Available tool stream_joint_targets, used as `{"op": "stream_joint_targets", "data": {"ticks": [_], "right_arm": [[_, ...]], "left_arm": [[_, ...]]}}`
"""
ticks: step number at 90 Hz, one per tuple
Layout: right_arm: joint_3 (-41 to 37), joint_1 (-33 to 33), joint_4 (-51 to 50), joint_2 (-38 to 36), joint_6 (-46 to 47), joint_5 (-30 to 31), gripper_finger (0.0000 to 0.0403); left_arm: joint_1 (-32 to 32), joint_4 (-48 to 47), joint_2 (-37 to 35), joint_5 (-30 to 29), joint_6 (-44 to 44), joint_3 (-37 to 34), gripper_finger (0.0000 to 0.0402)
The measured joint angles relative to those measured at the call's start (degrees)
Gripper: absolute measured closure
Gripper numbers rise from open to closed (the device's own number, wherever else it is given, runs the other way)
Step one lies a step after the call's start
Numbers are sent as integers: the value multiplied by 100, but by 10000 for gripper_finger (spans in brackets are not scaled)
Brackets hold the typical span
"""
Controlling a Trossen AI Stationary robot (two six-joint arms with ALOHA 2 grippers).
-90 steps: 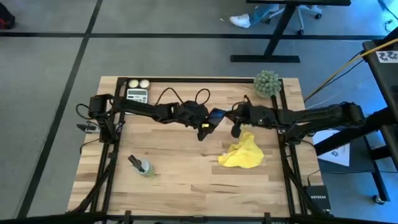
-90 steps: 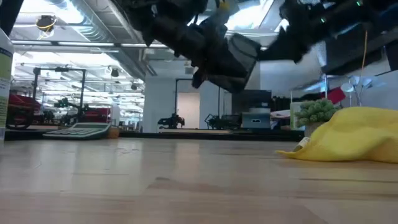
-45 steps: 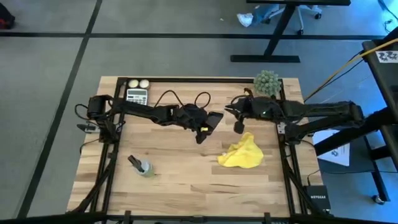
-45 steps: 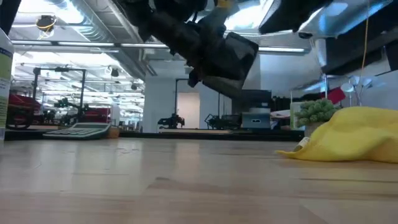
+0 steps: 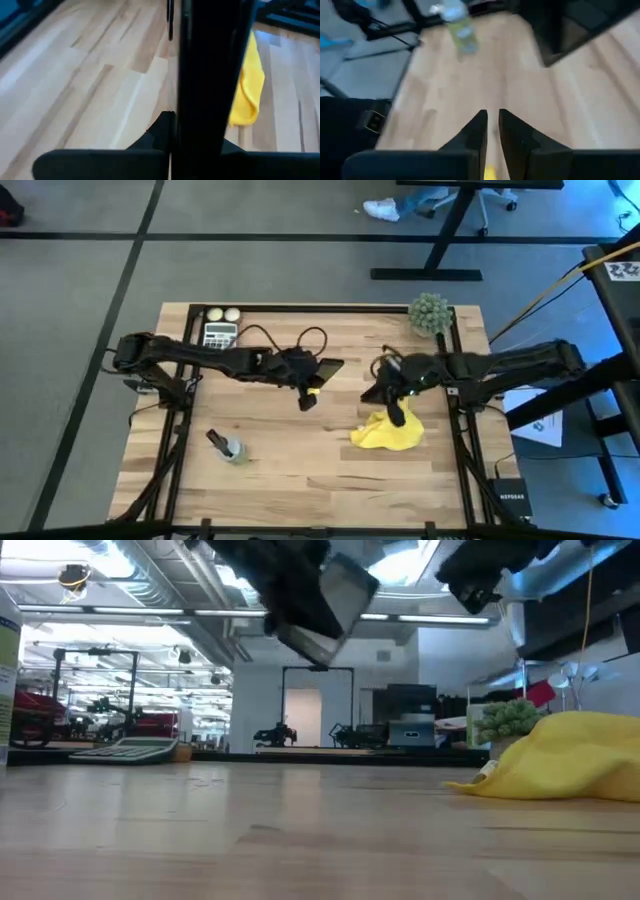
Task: Apply microfiber cloth
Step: Spray the black cellphone screen using the white spray bottle
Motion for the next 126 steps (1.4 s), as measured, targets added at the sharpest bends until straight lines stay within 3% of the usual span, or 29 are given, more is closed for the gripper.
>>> {"op": "stream_joint_targets", "data": {"ticks": [10,23,38,54,71,90,104,126], "right_arm": [[-45,160,846,708,0,4,341],[-8,379,2426,1921,0,11,272],[730,616,3733,3379,-174,-6,192],[2281,940,3417,4705,-625,468,172],[4260,1083,2163,5510,-763,1000,171],[6115,1292,1637,6193,-582,2321,171],[6981,1515,1386,6796,-494,3152,171],[7706,1657,1478,7313,-296,3809,171]], "left_arm": [[-233,-892,-518,-498,-172,0,394],[-692,-2128,-1243,-1192,-686,0,394],[-1442,-3378,-2070,-2099,-1521,0,394],[-2251,-4523,-2770,-2654,-2591,0,394],[-2956,-5689,-3139,-2837,-3716,0,394],[-3571,-6337,-3204,-2962,-4531,-2,394],[-3900,-6367,-3199,-3000,-4743,-2,394],[-4330,-6369,-3193,-3163,-4974,-2,394]]}}
